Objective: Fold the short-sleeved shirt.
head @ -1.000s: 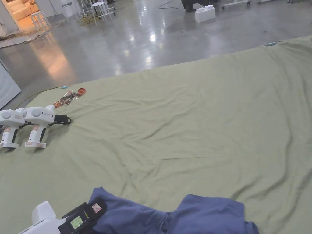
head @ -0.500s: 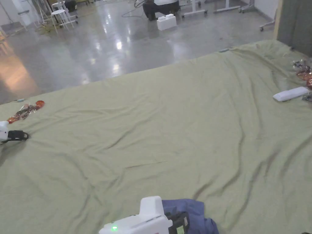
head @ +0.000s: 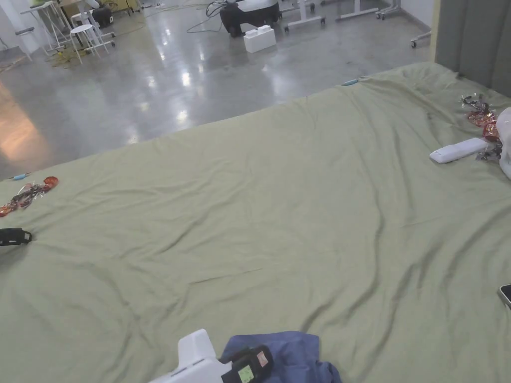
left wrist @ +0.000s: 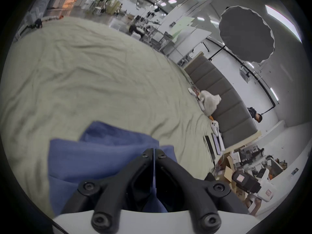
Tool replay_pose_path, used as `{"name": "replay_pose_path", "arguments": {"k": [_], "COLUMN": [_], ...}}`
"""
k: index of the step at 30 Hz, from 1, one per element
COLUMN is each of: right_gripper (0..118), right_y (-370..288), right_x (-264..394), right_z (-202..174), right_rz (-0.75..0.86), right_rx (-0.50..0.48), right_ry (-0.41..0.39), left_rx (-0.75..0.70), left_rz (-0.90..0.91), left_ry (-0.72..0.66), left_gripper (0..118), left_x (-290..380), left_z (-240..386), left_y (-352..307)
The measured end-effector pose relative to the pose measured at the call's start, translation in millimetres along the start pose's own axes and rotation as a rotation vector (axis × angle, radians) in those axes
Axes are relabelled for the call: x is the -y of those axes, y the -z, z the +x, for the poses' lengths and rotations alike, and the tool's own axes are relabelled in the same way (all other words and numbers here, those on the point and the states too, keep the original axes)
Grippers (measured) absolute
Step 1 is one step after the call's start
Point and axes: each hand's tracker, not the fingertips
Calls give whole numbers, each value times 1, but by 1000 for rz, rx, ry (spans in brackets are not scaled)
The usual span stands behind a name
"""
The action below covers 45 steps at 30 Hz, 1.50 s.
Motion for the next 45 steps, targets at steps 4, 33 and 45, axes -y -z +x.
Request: {"name": "replay_pose_path", "arguments": {"k": [4,33,45], "right_gripper": [0,0,0], "right_y": [-2,221,213], "right_x": [5,21,31], "right_z": [0,-78,-82], "right_rz": [-6,-465,-416], "right_rx": [9,-205,-178], "right_ry": [6,-15,-9], "left_rx": [12,87,78], "left_rz": [-93,111,-57], "left_ry": [24,-338,-350], "left_gripper": [3,103,34], "left_x": [31,4,-1], "left_z": [6,-114,-112], "left_y": [34,-90,-36]}}
